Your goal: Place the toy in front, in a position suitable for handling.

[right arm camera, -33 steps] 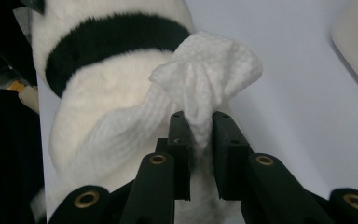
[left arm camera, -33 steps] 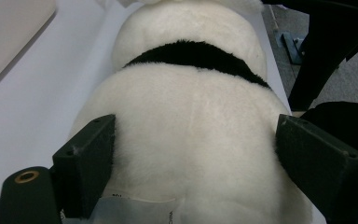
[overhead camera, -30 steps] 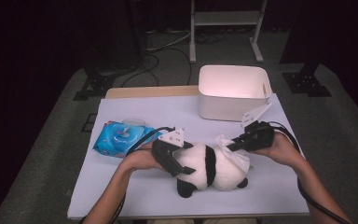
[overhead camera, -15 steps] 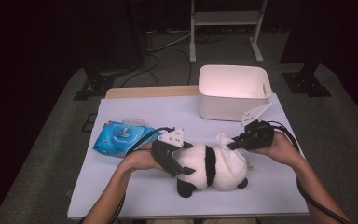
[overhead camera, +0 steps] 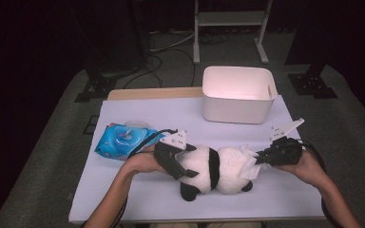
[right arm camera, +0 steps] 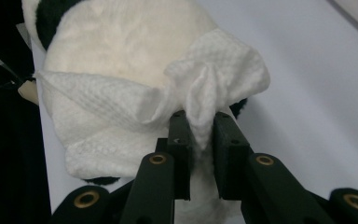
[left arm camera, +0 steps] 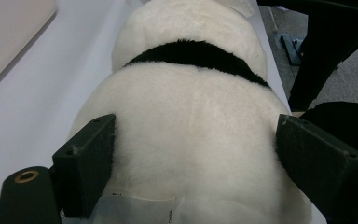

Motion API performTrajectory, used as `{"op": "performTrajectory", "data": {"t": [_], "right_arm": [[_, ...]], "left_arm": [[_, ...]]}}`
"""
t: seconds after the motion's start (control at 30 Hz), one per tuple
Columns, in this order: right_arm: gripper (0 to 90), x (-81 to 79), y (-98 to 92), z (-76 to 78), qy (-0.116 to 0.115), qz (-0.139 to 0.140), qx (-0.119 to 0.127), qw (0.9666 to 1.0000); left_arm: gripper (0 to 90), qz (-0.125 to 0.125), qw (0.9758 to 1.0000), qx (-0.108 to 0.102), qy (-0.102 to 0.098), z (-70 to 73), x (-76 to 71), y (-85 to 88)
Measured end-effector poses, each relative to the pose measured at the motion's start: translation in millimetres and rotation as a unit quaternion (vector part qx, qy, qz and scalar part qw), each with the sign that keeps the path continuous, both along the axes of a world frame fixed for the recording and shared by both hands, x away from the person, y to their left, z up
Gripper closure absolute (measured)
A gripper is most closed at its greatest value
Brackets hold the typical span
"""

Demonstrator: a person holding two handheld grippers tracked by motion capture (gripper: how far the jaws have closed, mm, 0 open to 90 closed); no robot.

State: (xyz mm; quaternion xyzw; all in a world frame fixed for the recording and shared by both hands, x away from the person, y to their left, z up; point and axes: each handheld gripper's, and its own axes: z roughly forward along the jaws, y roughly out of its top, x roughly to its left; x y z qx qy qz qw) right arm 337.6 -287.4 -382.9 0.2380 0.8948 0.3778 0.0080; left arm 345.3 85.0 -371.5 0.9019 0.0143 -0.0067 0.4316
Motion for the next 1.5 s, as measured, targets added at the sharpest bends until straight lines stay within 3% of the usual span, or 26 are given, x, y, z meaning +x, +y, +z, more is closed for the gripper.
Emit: {"op": "performTrajectory", "data": {"t": [0.2,0.3,0.47,0.73,1.23,1.5], "right_arm": [[77.9,-11.2,0.3,1.3,-0.005,0.004,-0.001,1.0],[77.9,-14.4,5.4,7.6,-0.015,0.012,-0.011,0.9998],[77.9,-17.2,17.3,20.6,-0.027,0.028,-0.008,0.9992],[77.8,-13.8,57.0,34.3,-0.045,0.074,-0.026,0.996],[77.8,-8.6,121.8,41.0,-0.056,0.144,-0.043,0.987],[78.0,-10.7,110.9,41.2,-0.049,0.137,-0.049,0.9881]], "left_arm": [[14.5,0.0,1.0,0.0,-0.001,0.0,-0.2,-0.4],[14.4,0.001,1.0,0.0,-0.001,-0.1,-0.6,-1.0],[14.3,0.001,1.0,-0.001,-0.001,-0.1,-0.9,-2.3],[14.2,0.003,1.0,0.001,-0.003,0.1,-1.3,-3.2],[11.4,0.008,0.9999,0.003,-0.011,-2.3,-4.9,-14.8],[11.5,0.009,0.9999,-0.002,-0.014,-1.0,-5.0,-13.2]]}}
